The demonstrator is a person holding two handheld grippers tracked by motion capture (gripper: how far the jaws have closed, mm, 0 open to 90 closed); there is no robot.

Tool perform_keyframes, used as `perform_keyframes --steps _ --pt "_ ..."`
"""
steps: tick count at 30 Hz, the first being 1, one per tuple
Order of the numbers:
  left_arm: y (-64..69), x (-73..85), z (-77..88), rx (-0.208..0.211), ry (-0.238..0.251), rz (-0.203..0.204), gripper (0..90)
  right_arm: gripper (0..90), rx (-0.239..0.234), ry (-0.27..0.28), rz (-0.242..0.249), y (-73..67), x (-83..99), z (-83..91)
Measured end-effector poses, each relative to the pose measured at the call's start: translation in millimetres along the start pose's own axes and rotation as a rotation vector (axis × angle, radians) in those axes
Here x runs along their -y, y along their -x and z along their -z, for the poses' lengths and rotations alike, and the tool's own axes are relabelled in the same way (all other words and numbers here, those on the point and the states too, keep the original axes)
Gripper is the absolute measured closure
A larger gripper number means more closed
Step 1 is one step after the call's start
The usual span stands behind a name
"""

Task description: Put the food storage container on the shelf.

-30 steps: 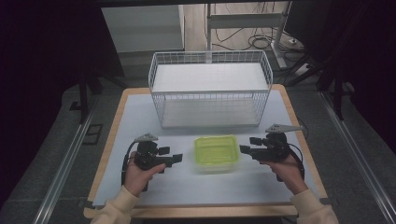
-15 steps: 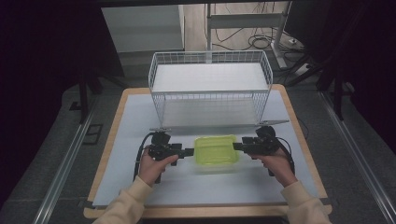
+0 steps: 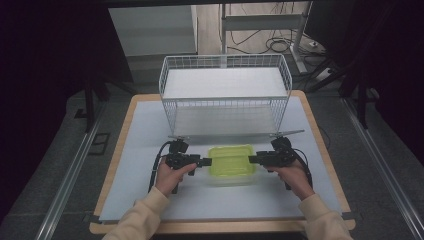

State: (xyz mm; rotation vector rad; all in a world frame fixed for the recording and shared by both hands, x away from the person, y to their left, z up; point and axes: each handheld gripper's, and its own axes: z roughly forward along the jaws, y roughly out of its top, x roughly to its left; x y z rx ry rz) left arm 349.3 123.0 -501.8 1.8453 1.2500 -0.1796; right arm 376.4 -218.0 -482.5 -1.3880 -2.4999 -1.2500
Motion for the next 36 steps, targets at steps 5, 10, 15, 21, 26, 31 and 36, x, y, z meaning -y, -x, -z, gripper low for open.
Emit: perform_keyframes --steps 5,10,15,21,26,31,36 --pt "-2.4 1.1 -7.3 -0.014 -0.005 0.006 39.5 54.6 -0.003 -0.017 -0.018 2.4 -0.9 -5.6" --pt "-2.9 1.9 -12.8 -0.006 -0.009 0.015 47.5 59.4 0.009 -0.021 -0.026 4.4 -0.9 -7.3" --pt "-2.6 4.0 -19.3 0.026 -0.032 0.014 59.8 65.2 -0.040 -0.045 -0.069 10.0 3.0 -10.8" --pt "1.0 6.1 -16.1 0.049 -0.020 0.006 69.4 72.8 -0.117 -0.034 -0.144 15.9 5.2 -10.5" --pt "6.7 9.1 -10.0 0.044 0.027 -0.039 74.4 77.6 -0.133 -0.011 -0.163 13.8 7.3 -4.8" --pt "12.2 11.0 -0.4 0.029 0.066 -0.060 80.7 80.3 -0.124 0.013 -0.137 6.5 7.9 1.7" --pt "12.8 11.6 4.7 0.041 0.071 -0.053 80.8 80.3 -0.121 0.027 -0.121 0.9 6.4 3.4"
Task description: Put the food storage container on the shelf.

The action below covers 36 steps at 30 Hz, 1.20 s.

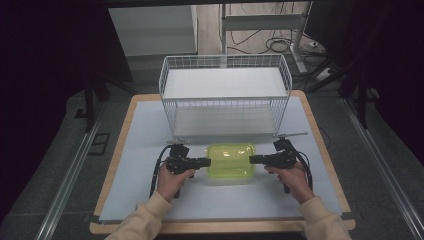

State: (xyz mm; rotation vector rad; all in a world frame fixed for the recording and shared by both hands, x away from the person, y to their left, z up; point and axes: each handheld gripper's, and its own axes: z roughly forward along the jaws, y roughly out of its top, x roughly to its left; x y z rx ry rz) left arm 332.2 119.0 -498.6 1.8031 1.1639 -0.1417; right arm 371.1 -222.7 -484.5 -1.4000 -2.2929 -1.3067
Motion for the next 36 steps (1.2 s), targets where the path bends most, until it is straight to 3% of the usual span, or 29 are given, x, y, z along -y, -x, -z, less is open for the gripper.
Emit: perform_keyframes --steps 16,21,36 --pt "10.1 -1.7 13.7 0.002 0.057 -0.012 81.0 80.4 0.008 0.063 0.055 -16.7 -3.6 11.0" --pt "15.7 -5.2 20.8 -0.009 0.071 -0.041 81.0 80.4 0.005 0.083 0.072 -21.7 -5.2 14.4" --pt "21.1 -12.4 28.8 -0.021 0.103 -0.064 81.1 80.4 0.016 0.141 0.107 -32.9 -10.6 21.5"
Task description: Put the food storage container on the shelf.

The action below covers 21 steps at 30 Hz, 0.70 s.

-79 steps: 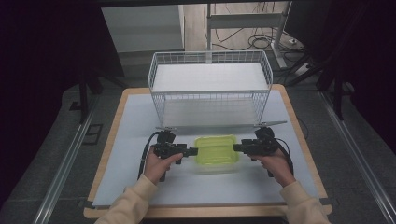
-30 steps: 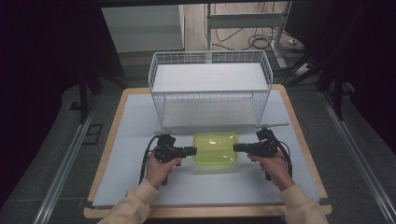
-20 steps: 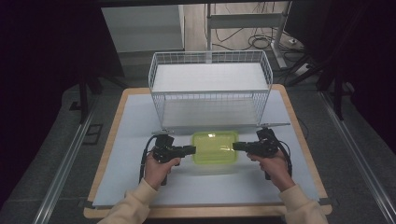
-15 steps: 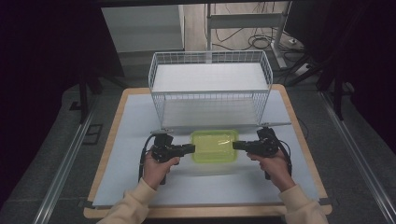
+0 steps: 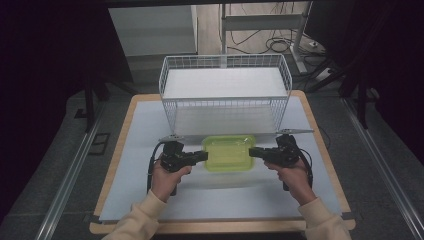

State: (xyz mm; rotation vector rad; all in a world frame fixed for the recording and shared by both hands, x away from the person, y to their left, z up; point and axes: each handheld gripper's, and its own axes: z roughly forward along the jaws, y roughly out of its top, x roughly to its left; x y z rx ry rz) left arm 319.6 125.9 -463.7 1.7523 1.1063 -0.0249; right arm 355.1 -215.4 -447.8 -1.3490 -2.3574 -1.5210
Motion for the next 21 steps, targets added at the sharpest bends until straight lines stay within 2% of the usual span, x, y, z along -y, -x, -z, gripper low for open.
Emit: perform_keyframes --steps 8,13,21 --pt "1.9 -4.4 1.2 0.005 0.011 -0.013 80.9 80.4 0.010 0.025 0.022 -3.8 -5.4 4.8" --pt "0.0 -10.1 1.0 0.009 0.015 -0.007 80.9 80.4 0.014 0.039 0.027 -4.3 -11.4 5.5" --pt "2.0 -25.6 13.7 -0.005 0.027 -0.028 80.9 80.4 0.005 0.052 0.037 -11.4 -24.6 5.7"
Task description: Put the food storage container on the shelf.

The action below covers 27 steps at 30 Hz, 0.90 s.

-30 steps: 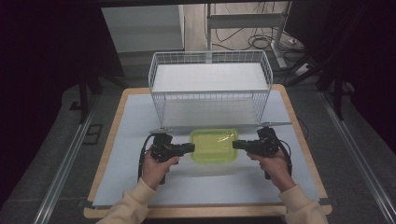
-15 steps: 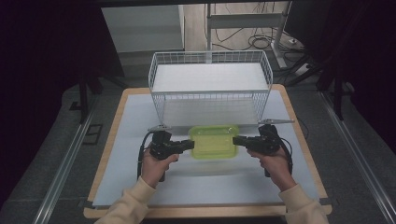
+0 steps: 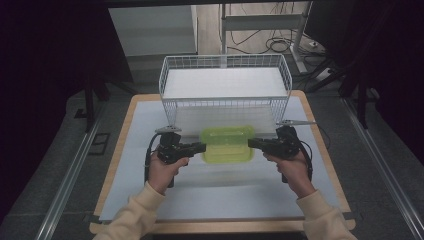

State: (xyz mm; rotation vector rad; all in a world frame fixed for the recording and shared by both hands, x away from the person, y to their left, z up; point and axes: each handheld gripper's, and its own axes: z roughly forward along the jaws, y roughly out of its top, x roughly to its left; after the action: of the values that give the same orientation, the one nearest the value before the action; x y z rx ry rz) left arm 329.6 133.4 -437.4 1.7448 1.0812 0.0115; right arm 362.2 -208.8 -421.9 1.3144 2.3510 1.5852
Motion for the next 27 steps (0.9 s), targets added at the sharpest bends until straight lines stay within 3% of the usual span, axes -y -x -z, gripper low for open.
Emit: perform_keyframes --steps 6,27 --pt "1.2 -8.1 6.2 0.000 0.014 -0.015 80.9 80.4 0.005 0.016 0.020 -8.2 -12.2 3.6" --pt "6.2 -53.6 15.3 -0.001 0.022 -0.051 80.8 80.5 0.008 0.068 0.046 -13.7 -48.7 14.9"
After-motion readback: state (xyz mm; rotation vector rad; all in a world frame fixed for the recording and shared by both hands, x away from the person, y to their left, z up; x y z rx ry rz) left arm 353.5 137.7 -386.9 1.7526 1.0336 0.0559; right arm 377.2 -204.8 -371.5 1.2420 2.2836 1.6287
